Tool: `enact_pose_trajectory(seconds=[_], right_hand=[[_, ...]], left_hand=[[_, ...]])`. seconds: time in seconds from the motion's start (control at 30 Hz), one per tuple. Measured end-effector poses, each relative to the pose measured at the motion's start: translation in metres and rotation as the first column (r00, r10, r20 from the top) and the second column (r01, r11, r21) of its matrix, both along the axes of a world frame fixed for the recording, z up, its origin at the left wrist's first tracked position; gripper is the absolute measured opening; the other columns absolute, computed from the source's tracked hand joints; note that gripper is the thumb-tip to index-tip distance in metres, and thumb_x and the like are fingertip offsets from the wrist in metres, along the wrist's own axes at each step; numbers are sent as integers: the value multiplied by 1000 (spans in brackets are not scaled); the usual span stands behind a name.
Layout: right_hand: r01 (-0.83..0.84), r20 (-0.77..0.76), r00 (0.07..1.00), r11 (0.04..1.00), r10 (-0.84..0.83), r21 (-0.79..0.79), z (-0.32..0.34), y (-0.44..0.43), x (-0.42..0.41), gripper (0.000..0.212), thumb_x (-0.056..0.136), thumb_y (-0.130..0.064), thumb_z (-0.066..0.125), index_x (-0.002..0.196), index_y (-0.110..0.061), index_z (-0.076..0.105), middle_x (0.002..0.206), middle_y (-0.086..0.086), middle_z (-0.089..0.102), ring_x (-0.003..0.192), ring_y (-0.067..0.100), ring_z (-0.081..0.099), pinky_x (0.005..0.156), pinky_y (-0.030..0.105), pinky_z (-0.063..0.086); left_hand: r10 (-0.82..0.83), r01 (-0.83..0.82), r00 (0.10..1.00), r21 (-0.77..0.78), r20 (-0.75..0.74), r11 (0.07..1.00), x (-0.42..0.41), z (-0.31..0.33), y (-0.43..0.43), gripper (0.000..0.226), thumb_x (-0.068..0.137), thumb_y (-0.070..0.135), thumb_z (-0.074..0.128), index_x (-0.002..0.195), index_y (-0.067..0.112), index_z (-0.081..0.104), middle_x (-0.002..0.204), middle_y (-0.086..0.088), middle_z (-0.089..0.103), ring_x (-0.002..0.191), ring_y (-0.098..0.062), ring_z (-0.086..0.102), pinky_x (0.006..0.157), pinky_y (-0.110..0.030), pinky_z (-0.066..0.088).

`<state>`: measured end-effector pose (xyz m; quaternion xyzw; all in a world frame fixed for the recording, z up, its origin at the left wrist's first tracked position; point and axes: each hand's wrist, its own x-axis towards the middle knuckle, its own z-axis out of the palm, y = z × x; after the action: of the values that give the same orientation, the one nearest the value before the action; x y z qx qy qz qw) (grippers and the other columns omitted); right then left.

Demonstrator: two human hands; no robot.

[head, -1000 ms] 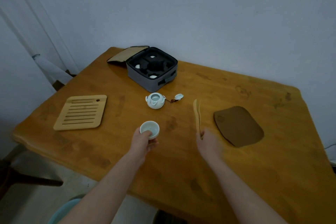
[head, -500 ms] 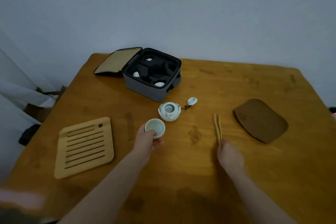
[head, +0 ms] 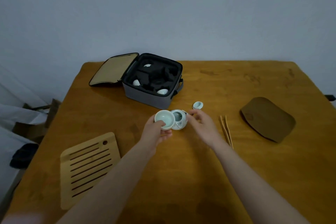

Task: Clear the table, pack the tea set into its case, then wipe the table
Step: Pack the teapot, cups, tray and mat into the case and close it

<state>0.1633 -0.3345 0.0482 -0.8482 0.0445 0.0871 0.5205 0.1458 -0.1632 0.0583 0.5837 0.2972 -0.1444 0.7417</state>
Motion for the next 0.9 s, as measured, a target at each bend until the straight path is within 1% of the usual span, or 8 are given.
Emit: enact_pose_trajectory(seconds=[0.13,0.3,0.37,0.43,0.5,0.6,0.73,0.9], right_hand=[[-215,-148,959,961,241,171,9,31,21,28,95,-37,58,119,-21,58,90,1,67,64,13,61,45,23,45],[-92,-102,989,984,108,150,2,47,52,14,93,-10,57,105,-12,64,82,2,65,62,12,58,46,17,41],[-53,-94,993,985,69,162,3,50,71,15,93,-4,52,96,-13,63,76,4,63,57,14,56,45,20,40],[-11,-70,997,992,19,122,6,51,98,18,91,-1,50,91,-15,61,76,7,61,53,15,52,43,21,38],[53,-25,998,997,-51,61,10,50,128,16,89,-1,50,93,-14,59,83,7,60,57,14,51,43,20,37],[125,94,989,988,-117,-85,13,50,179,21,87,-3,54,103,-15,58,96,3,60,77,17,56,54,23,40],[168,198,975,920,-101,-354,5,59,228,40,86,0,50,123,-16,55,114,7,59,93,28,59,63,33,44],[187,239,969,801,-56,-569,-13,74,263,37,90,2,43,122,-13,55,119,12,50,85,35,60,62,35,42]], left_hand=[[-87,86,996,12,15,996,15,11,-8,29,97,5,45,123,15,54,103,-17,64,78,-25,68,63,-31,58],[-137,128,988,-118,-65,985,48,32,-11,29,96,5,44,121,17,50,110,-20,58,87,-34,66,75,-41,58],[-184,182,982,-42,-34,982,70,27,-7,35,98,11,42,132,21,44,112,-16,58,88,-30,64,76,-39,56],[-282,265,958,243,38,933,94,14,2,47,99,19,46,144,24,35,130,-13,50,101,-26,59,81,-35,52],[-409,276,907,593,101,756,114,3,16,56,96,26,53,147,23,31,144,-9,34,121,-25,47,96,-34,44],[-541,244,839,848,58,470,144,-13,35,60,95,34,52,149,29,27,154,-5,22,140,-26,26,114,-41,27],[-621,384,754,910,-214,154,171,-36,42,61,100,47,34,154,29,13,162,-5,2,149,-26,-6,119,-42,-3],[-641,250,733,967,-228,-58,174,-67,38,56,101,47,20,154,34,7,163,0,0,149,-23,-7,121,-40,-1]])
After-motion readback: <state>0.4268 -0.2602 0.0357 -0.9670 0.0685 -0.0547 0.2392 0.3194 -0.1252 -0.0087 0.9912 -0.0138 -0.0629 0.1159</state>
